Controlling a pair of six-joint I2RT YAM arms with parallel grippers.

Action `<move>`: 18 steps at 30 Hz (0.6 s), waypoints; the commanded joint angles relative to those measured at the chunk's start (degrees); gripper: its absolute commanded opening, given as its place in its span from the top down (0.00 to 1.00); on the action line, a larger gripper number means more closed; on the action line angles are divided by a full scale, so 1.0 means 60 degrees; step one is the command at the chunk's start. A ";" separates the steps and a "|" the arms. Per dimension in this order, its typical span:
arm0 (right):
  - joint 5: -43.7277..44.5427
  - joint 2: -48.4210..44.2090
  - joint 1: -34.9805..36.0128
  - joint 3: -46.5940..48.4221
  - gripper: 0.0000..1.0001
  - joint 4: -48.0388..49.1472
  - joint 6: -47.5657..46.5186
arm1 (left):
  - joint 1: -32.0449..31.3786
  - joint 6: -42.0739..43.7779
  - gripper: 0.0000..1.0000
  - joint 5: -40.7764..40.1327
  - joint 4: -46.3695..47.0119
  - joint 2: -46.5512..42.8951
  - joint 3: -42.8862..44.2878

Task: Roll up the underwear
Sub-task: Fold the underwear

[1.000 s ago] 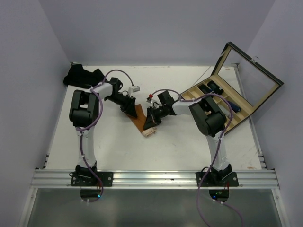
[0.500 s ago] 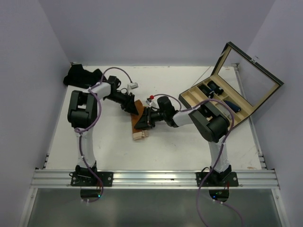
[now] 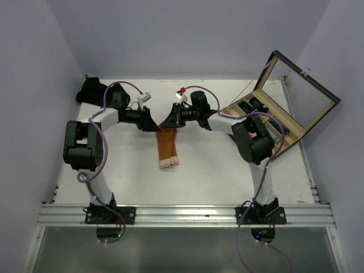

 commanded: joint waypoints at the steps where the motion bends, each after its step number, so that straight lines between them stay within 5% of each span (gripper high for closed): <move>1: -0.0041 0.1063 0.0026 0.0475 0.79 -0.1025 -0.0952 | -0.0078 -0.0174 0.53 0.0644 0.0432 0.0173 -0.0010; 6: 0.0222 0.1988 -0.0003 0.0638 0.80 -0.1406 -0.1317 | -0.0998 0.2184 0.58 0.0295 -0.1941 0.0115 -0.0199; 14: 0.1292 0.1158 -0.0560 -0.0810 0.84 -0.1701 -0.0852 | -0.1631 0.1411 0.64 -0.1783 -0.1957 0.1636 -0.0555; 18: 0.0957 0.0074 -0.0575 -0.1384 0.69 -0.1100 -0.0104 | -0.1617 0.1586 0.65 -0.2314 -0.2382 0.2399 0.0236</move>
